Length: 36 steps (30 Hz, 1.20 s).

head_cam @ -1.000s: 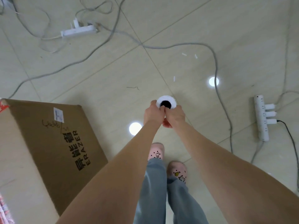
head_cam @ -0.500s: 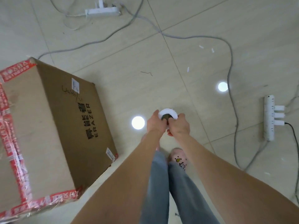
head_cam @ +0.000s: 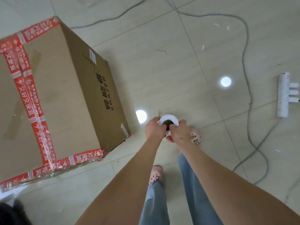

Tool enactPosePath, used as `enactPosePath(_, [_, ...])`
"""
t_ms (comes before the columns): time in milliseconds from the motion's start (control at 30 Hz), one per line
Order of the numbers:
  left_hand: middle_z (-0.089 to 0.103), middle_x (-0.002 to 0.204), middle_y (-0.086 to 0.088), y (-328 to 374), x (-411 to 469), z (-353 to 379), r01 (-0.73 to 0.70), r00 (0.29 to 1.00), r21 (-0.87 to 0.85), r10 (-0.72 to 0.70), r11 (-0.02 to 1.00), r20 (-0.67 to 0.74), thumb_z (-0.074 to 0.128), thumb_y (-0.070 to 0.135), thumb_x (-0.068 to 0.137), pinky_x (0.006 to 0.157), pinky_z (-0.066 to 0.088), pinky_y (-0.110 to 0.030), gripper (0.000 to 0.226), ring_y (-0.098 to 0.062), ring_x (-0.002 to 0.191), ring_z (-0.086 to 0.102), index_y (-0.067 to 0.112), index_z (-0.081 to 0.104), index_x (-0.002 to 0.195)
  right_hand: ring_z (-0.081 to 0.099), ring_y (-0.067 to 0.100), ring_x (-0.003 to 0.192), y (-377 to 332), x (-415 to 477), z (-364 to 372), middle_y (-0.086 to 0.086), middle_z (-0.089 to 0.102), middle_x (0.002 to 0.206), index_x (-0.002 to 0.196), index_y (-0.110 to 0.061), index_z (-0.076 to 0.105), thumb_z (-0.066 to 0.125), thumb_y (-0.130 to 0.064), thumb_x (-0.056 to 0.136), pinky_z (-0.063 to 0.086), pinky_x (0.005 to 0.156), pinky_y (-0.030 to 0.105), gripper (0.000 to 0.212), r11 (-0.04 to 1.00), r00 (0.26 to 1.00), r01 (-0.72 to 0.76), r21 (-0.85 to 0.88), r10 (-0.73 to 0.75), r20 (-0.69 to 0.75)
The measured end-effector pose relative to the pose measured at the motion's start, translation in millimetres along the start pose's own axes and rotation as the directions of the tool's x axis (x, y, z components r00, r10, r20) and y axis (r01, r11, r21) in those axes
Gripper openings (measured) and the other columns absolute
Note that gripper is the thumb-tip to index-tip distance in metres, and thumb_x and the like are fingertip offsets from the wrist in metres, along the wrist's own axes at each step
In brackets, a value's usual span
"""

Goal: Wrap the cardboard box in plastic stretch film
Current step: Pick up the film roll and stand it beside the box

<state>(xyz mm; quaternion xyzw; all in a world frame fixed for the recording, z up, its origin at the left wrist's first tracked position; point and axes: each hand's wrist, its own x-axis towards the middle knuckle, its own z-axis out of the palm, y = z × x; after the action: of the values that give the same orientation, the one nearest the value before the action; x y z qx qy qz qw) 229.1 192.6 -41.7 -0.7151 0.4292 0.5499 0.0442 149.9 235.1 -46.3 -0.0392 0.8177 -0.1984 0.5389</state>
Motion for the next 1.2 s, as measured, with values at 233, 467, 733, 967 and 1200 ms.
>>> enactPosePath(233, [0.065,0.115,-0.007,-64.1,-15.0,3.3,0.037,0.999,-0.111,-0.038,0.993,-0.012,0.057,0.01,0.08,0.082,0.057,-0.039,0.05,-0.027,0.096,0.066,0.02,0.057,0.129,0.063,0.022,0.05,51.4,-19.9,25.0,0.005,0.058,0.081,0.097,-0.011,0.045,0.047,-0.011,0.085,0.046,0.036,0.019,0.012,0.997,0.997,0.042,-0.068,-0.046,-0.063])
enactPosePath(467, [0.068,0.105,-0.009,-103.0,-23.2,17.0,0.013,0.999,-0.13,-0.019,0.991,-0.047,0.059,0.01,0.08,0.079,0.057,-0.04,0.042,-0.027,0.092,0.066,0.019,0.061,0.121,0.066,0.023,0.055,91.3,-21.4,35.3,0.008,0.062,0.088,0.099,-0.013,0.046,0.048,-0.018,0.085,0.043,0.038,0.016,0.015,0.993,0.997,0.047,-0.111,-0.053,-0.059])
enactPosePath(733, [0.055,0.073,0.008,-117.0,-39.2,28.7,0.001,0.996,-0.134,-0.014,0.991,-0.092,0.057,0.014,0.084,0.067,0.059,-0.034,0.034,-0.017,0.053,0.062,0.014,0.059,0.117,0.068,0.031,0.075,116.6,-16.9,32.1,0.011,0.067,0.091,0.105,-0.012,0.051,0.049,-0.028,0.085,0.054,0.077,0.039,0.026,0.957,0.981,0.151,-0.248,-0.176,-0.082])
enactPosePath(967, [0.064,0.082,-0.004,-136.4,-53.1,30.4,0.003,0.992,-0.297,-0.041,0.955,-0.12,0.057,0.01,0.089,0.079,0.058,-0.04,0.033,-0.022,0.057,0.063,0.009,0.056,0.122,0.065,0.034,0.091,130.6,-30.6,37.7,0.013,0.064,0.106,0.12,-0.013,0.05,0.05,-0.026,0.087,0.053,0.083,0.046,0.035,0.979,0.98,0.184,-0.083,-0.189,-0.058])
enactPosePath(1200, [0.064,0.118,-0.009,-162.0,-88.1,33.6,-0.096,0.985,-0.172,0.069,0.98,-0.157,0.043,0.004,0.091,0.09,0.053,-0.04,0.036,-0.027,0.103,0.064,0.006,0.059,0.123,0.061,0.032,0.102,153.5,-55.1,29.0,0.012,0.059,0.117,0.128,-0.011,0.043,0.051,-0.024,0.089,0.052,0.087,0.048,0.042,0.985,0.985,0.173,-0.025,-0.173,0.012])
